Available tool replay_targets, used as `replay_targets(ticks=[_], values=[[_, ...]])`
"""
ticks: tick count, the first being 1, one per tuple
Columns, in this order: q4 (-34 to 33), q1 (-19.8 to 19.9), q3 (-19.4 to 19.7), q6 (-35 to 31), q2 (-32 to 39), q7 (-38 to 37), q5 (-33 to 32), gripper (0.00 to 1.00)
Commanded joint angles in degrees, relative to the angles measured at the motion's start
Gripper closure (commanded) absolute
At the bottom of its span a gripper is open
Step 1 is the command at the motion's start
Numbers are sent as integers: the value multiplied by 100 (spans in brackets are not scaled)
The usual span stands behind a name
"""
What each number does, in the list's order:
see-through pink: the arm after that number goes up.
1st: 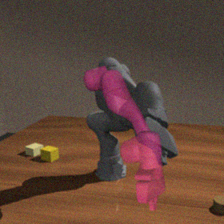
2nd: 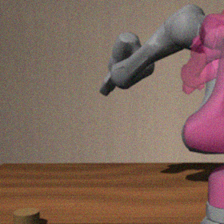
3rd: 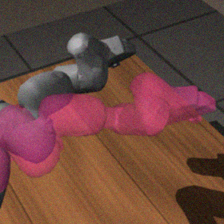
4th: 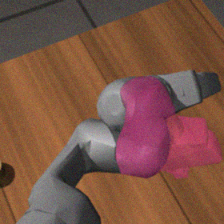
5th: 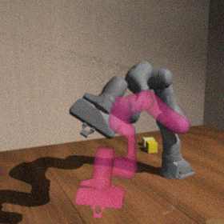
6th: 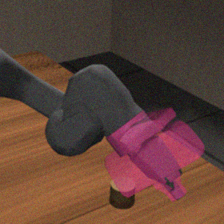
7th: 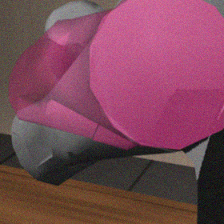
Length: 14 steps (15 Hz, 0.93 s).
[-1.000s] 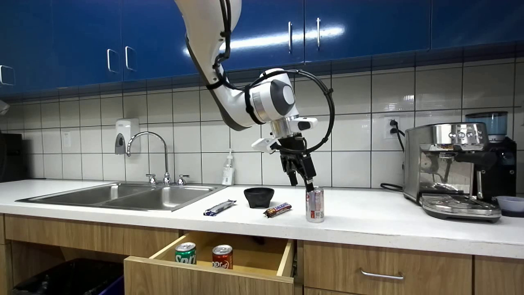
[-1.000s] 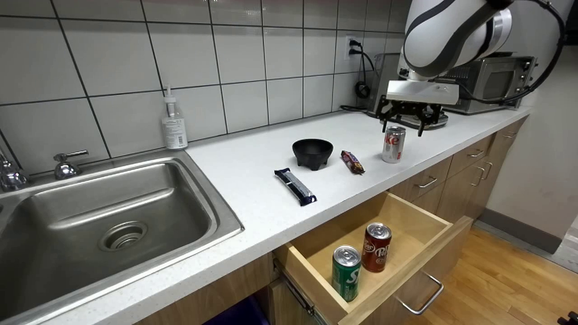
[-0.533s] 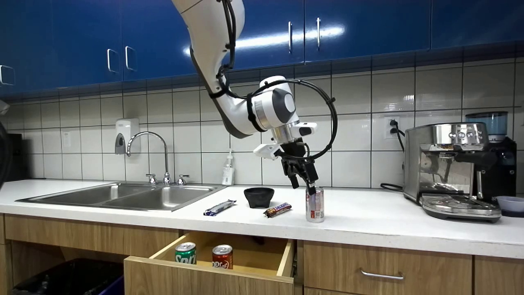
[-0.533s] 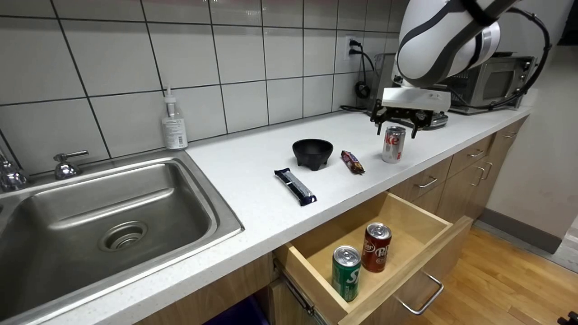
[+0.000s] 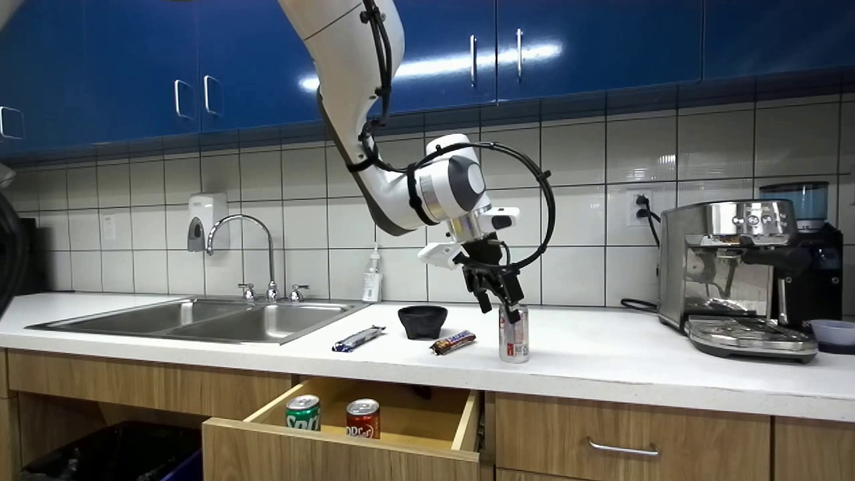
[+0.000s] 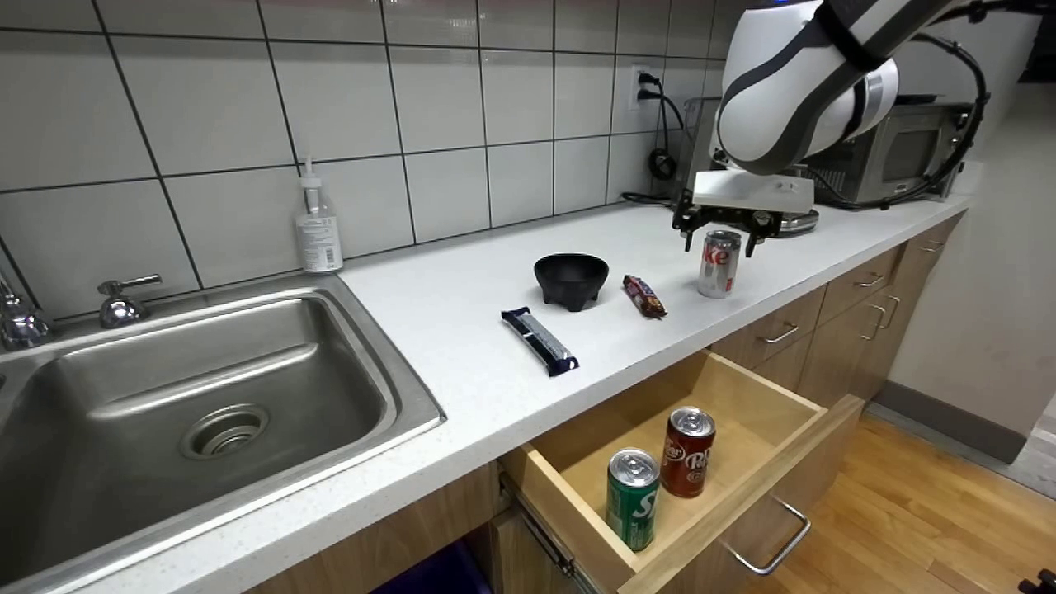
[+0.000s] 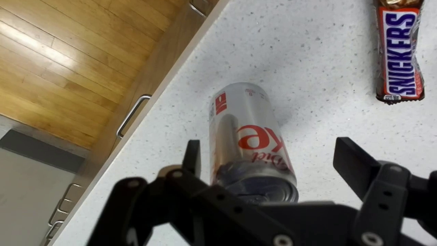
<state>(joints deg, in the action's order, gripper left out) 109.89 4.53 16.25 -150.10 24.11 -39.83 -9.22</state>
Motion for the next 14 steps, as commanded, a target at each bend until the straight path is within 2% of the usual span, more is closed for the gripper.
replay_targets(ticks=[1, 10, 11, 12, 14], values=[[-212, -56, 142, -32, 170, 109, -39, 0], [-302, -105, 260, -37, 296, 105, -72, 0], [-295, -108, 270, -84, 301, 107, -81, 25], [-299, -114, 281, -98, 306, 106, -87, 26], [-304, -117, 296, -126, 316, 106, -84, 42]])
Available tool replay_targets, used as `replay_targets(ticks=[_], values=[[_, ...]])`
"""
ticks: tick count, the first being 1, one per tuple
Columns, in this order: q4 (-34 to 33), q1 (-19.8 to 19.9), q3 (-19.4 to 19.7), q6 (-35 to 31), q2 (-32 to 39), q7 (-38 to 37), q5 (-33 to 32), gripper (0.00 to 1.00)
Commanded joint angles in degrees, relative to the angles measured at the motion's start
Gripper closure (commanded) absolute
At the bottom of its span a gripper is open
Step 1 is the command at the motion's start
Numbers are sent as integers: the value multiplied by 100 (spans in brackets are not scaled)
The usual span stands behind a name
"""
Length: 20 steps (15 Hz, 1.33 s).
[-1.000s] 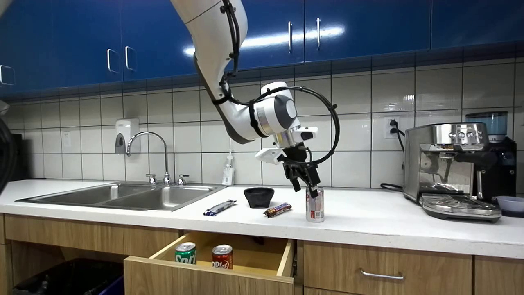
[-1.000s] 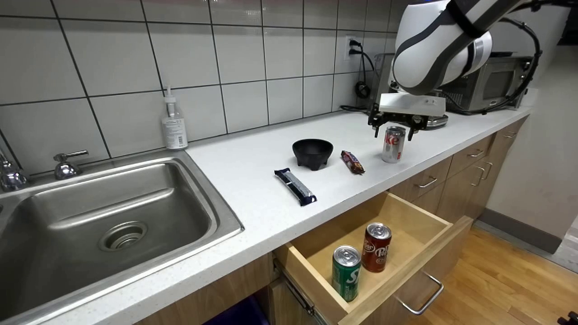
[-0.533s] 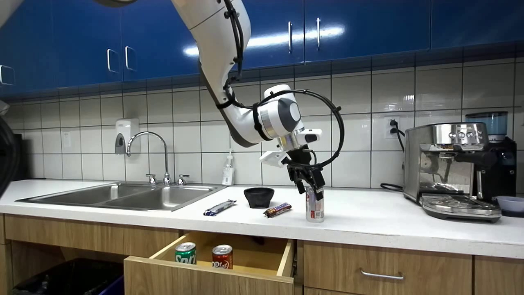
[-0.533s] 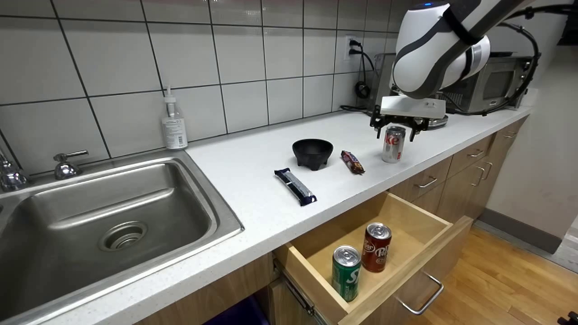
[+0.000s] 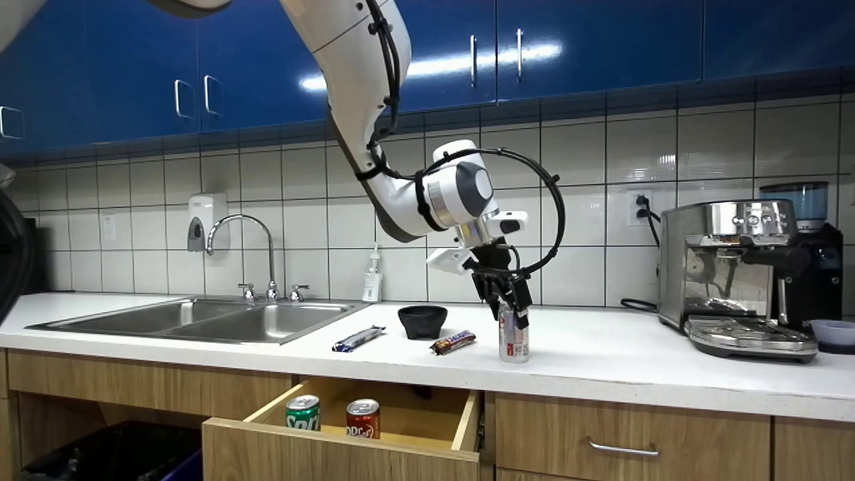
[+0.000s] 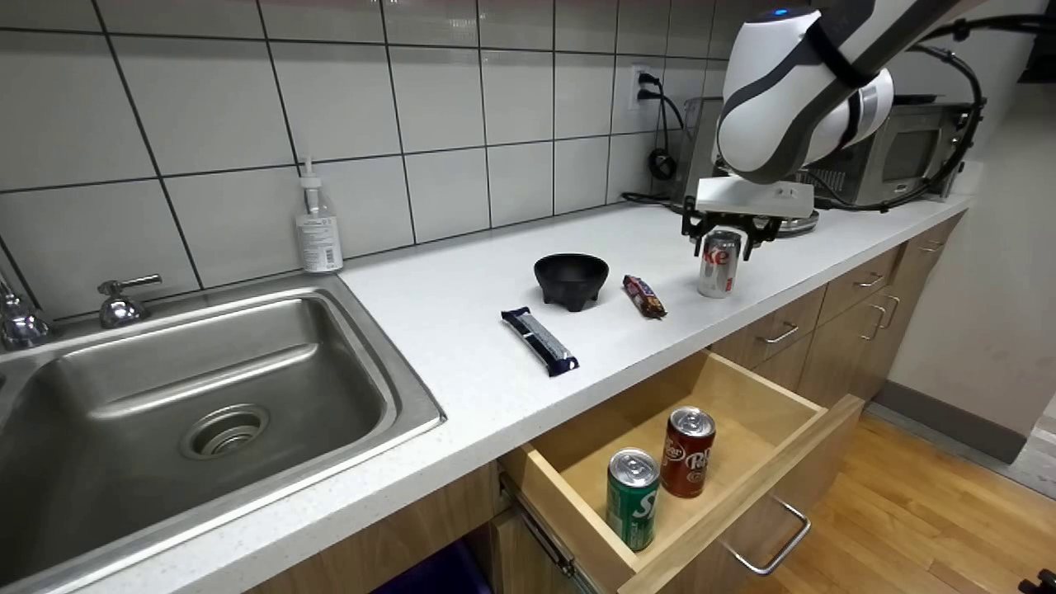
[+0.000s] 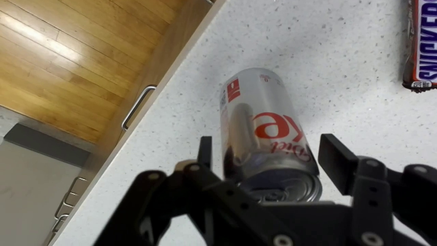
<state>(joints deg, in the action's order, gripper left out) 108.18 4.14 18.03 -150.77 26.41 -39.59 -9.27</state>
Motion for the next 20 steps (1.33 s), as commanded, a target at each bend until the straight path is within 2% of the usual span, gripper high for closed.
replay_targets(ticks=[1, 3, 20], values=[[-135, -78, 123, -75, 92, 86, -78, 51], [-134, -75, 129, -97, 98, 90, -68, 62], [441, -308, 320, -412, -547, 65, -161, 62]])
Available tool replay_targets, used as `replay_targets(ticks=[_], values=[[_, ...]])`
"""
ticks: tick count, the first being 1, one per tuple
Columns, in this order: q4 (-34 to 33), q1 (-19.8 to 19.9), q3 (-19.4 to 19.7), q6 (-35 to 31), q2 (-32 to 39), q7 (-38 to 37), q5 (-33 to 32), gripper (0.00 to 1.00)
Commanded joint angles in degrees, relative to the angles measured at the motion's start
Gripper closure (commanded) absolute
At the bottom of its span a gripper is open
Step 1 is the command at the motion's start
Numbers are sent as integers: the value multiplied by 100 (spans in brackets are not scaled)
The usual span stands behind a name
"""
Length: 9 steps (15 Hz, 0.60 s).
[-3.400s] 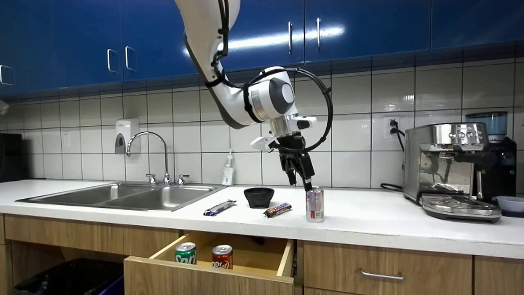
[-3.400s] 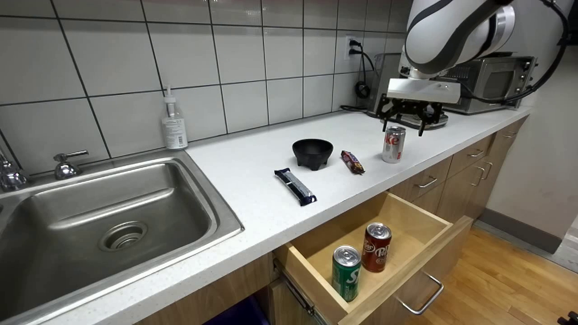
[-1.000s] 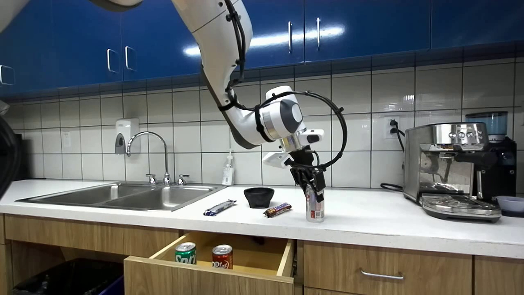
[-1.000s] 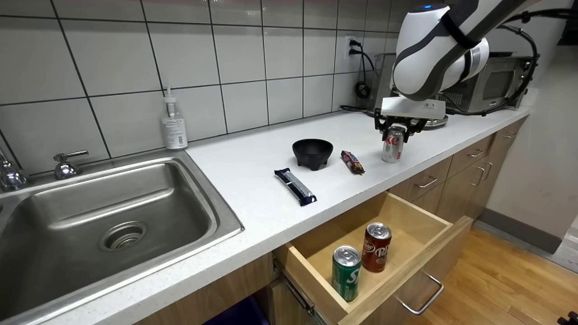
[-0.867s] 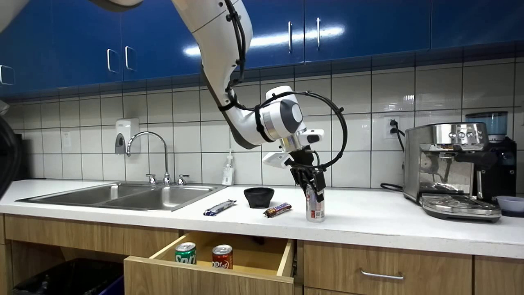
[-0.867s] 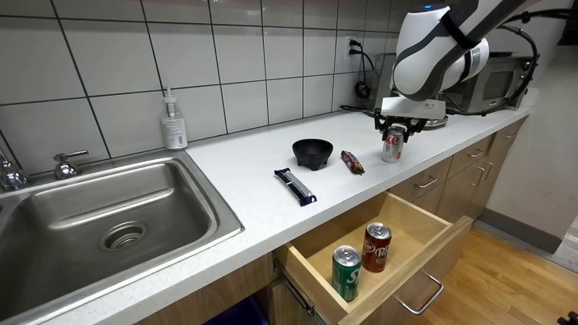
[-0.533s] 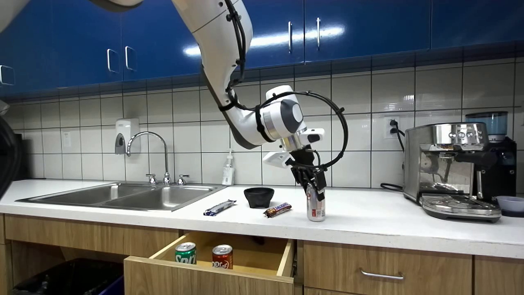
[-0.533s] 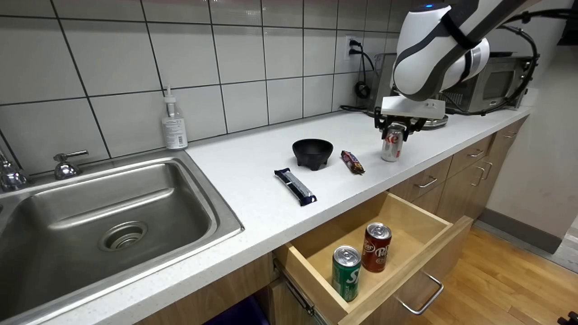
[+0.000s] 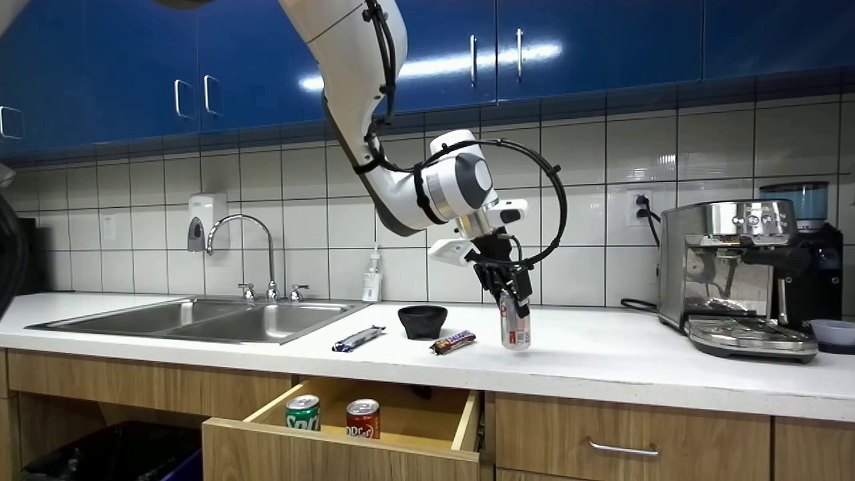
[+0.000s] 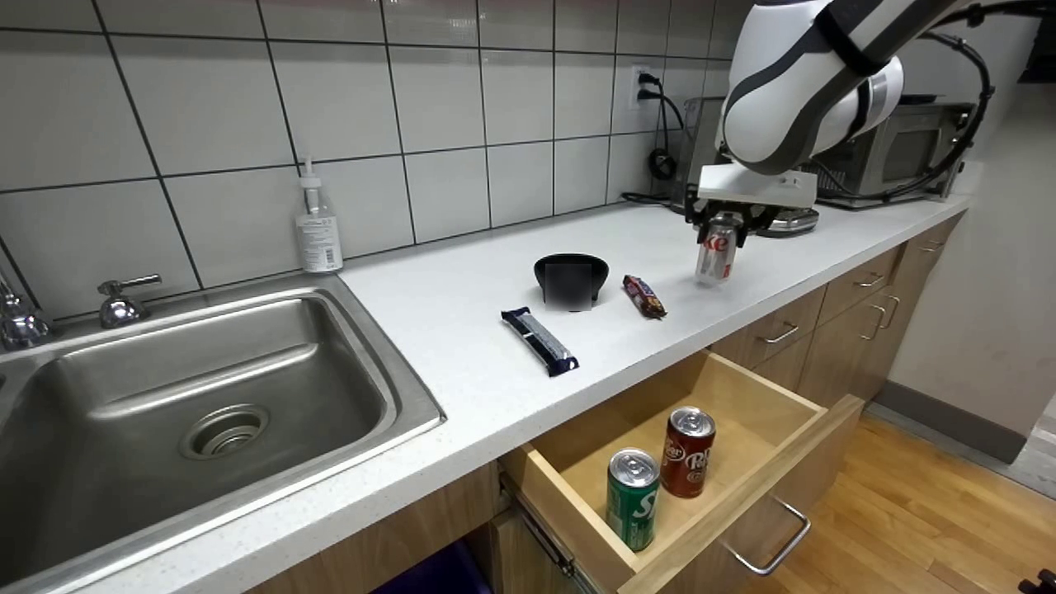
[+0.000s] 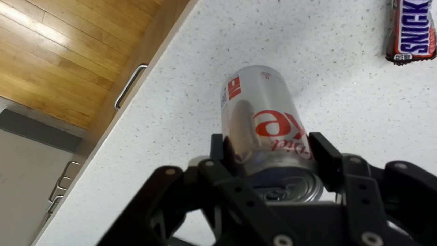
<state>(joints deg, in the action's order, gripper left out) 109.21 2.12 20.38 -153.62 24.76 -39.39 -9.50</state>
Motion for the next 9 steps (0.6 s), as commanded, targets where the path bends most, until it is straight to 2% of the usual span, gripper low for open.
replay_targets(ticks=[1, 9], values=[[415, -114, 74, -155, -456, 56, -140, 62], [1114, -259, 99, -469, -1033, -3, -463, 62]])
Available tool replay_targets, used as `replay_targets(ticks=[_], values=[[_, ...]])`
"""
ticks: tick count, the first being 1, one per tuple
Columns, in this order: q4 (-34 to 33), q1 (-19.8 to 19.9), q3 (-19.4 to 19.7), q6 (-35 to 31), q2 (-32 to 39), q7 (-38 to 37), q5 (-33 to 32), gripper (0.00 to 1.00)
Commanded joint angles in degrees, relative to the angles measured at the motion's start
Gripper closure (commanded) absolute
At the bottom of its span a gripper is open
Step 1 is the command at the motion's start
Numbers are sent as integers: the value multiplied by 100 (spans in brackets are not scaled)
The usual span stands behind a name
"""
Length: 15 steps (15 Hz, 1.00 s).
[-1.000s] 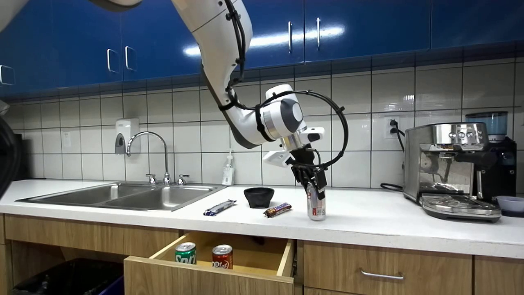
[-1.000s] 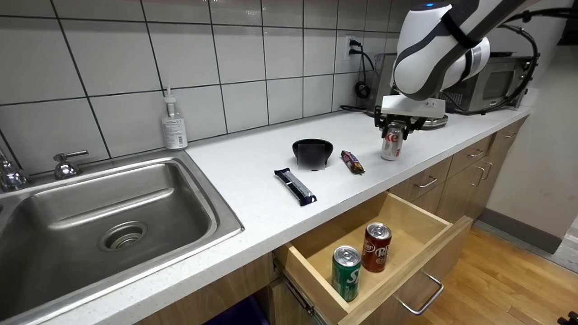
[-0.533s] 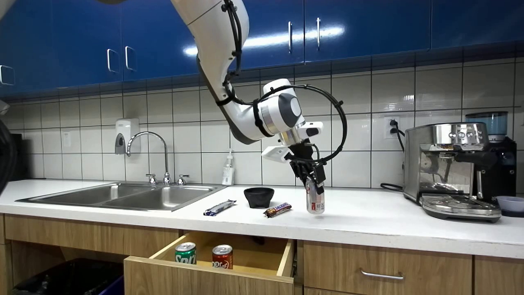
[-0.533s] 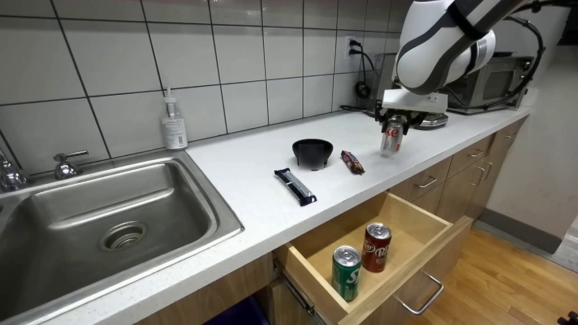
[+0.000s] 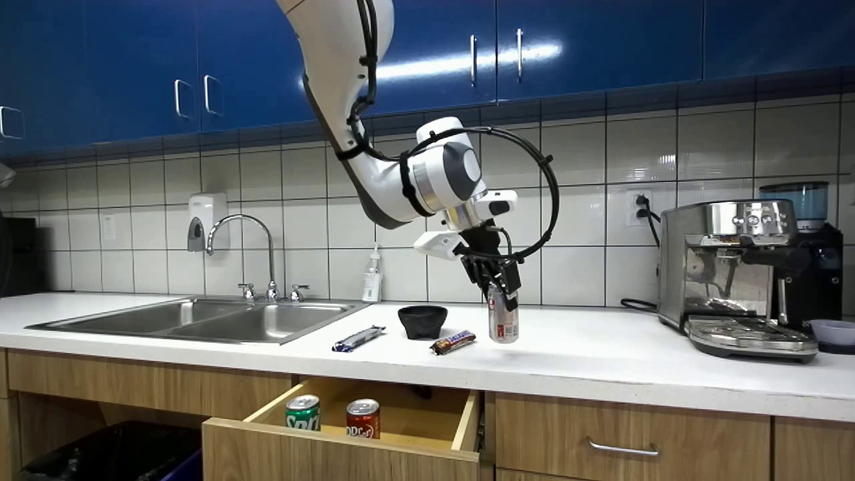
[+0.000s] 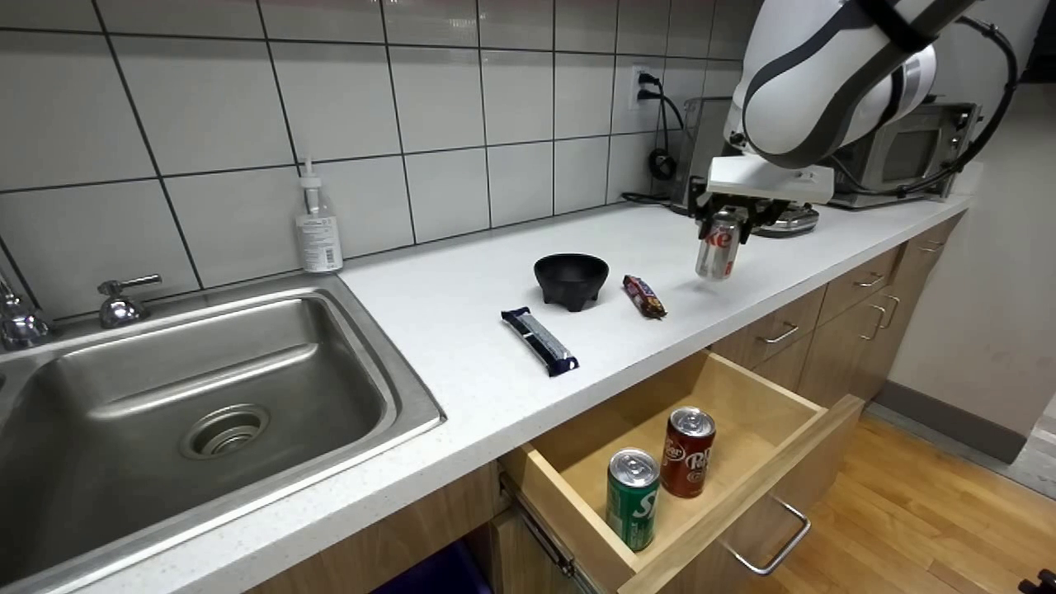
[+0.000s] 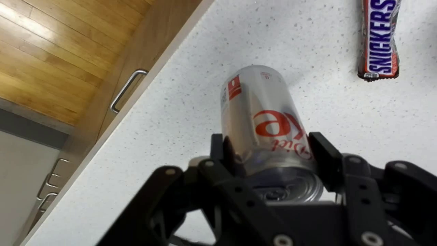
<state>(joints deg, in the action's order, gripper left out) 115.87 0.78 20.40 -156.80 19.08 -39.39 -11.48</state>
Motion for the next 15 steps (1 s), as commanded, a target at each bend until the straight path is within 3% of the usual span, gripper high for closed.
replay_targets(ticks=[1, 15], values=[[532, -133, 93, -177, -542, -6, -320, 62], [1821, 19, -337, -274, -1637, 114, -980, 62]])
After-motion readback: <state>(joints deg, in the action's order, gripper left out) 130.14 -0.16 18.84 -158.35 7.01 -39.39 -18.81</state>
